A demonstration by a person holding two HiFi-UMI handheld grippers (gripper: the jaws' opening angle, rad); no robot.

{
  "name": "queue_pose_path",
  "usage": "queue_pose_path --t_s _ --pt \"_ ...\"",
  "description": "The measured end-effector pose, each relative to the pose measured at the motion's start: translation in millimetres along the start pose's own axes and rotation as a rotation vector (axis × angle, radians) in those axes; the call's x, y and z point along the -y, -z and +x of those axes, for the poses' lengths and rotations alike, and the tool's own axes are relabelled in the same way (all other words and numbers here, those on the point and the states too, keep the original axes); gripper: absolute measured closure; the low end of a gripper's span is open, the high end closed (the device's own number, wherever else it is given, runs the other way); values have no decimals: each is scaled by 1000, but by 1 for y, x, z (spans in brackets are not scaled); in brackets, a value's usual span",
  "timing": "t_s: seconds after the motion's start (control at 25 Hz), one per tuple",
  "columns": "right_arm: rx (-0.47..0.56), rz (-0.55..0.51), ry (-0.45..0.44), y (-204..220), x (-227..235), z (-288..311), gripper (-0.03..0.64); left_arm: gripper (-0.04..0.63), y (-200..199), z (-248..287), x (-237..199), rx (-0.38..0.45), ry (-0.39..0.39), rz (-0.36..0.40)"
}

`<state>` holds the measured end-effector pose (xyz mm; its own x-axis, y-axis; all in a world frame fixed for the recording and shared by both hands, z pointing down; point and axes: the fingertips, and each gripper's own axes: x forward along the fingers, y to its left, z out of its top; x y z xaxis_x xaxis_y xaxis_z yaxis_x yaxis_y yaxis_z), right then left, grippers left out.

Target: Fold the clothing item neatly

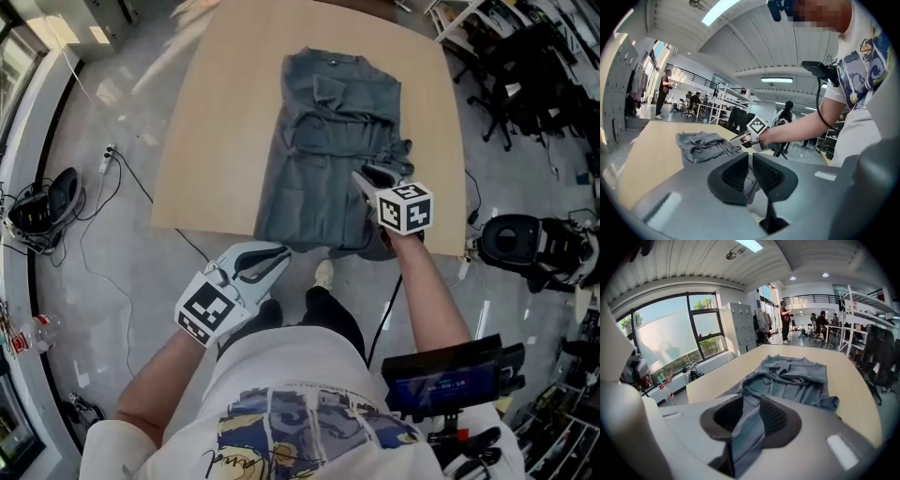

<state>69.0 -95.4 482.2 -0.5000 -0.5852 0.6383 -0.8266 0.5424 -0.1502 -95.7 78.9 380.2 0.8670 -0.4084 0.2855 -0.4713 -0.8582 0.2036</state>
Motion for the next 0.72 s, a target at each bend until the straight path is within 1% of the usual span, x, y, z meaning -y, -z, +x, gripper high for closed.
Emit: queue_pose_path --t_s 0.16,0.32,0.44,0.52,0.6,0.72 --pt "2 -9 22 29 1 -44 518 558 9 15 9 -27 9 4" --pt "29 48 52 63 12 -87 518 558 13 32 30 -54 7 11" --pt "60 67 54 92 8 -116 518 558 26 39 48 -87 -14 8" --pt "55 65 37 121 -2 -129 518 558 42 40 61 -113 -39 -6" --pt "23 53 12 157 -12 -139 518 558 58 42 74 -129 -58 -25" --pt "-30 70 -29 214 -25 -147 518 558 84 44 92 -170 -86 -43"
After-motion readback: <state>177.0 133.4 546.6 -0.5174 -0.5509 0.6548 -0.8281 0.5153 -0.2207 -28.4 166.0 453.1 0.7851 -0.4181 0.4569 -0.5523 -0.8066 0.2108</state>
